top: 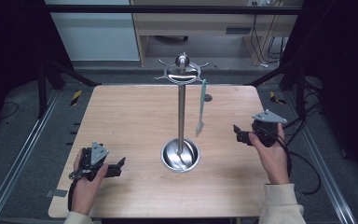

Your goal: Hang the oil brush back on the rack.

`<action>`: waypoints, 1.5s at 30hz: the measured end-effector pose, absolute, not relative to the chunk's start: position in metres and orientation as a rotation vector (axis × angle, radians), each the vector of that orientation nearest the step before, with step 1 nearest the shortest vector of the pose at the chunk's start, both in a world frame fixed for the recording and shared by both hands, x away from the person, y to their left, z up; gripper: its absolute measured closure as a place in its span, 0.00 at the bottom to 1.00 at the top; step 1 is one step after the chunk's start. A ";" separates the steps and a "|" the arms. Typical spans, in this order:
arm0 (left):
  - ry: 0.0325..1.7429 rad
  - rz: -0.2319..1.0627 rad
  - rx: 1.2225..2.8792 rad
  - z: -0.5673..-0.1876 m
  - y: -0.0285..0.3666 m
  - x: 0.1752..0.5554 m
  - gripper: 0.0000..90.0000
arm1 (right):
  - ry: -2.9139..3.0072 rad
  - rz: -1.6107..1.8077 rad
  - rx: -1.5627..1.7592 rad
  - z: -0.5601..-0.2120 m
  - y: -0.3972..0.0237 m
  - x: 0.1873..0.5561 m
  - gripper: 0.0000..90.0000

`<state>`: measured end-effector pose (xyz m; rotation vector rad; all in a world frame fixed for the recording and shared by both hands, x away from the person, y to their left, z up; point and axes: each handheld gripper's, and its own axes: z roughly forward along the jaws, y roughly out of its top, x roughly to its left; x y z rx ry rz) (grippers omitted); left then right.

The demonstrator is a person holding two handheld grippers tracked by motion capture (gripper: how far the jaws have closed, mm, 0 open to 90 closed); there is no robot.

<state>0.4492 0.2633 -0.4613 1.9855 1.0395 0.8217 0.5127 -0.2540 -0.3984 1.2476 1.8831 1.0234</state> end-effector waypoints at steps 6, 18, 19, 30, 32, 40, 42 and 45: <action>1.031 0.812 1.984 -0.461 0.263 0.449 0.03 | 1.922 1.027 1.254 -0.416 -0.249 0.518 0.08; 1.003 0.787 2.003 -0.462 0.258 0.449 0.03 | 2.055 0.940 1.213 -0.450 -0.225 0.524 0.10; 1.003 0.786 2.003 -0.462 0.258 0.449 0.03 | 2.064 0.936 1.207 -0.453 -0.223 0.524 0.10; 0.993 0.783 2.013 -0.463 0.256 0.449 0.03 | 2.133 0.924 1.220 -0.473 -0.209 0.525 0.11; 0.994 0.781 2.014 -0.464 0.255 0.449 0.03 | 2.134 0.931 1.230 -0.476 -0.206 0.525 0.11; 0.993 0.781 2.020 -0.464 0.256 0.449 0.03 | 2.182 0.949 1.226 -0.483 -0.195 0.526 0.12; 0.994 0.779 2.019 -0.464 0.256 0.449 0.03 | 2.199 0.941 1.231 -0.485 -0.193 0.526 0.12; 0.991 0.784 2.010 -0.463 0.256 0.449 0.03 | 2.219 0.944 1.233 -0.486 -0.192 0.525 0.14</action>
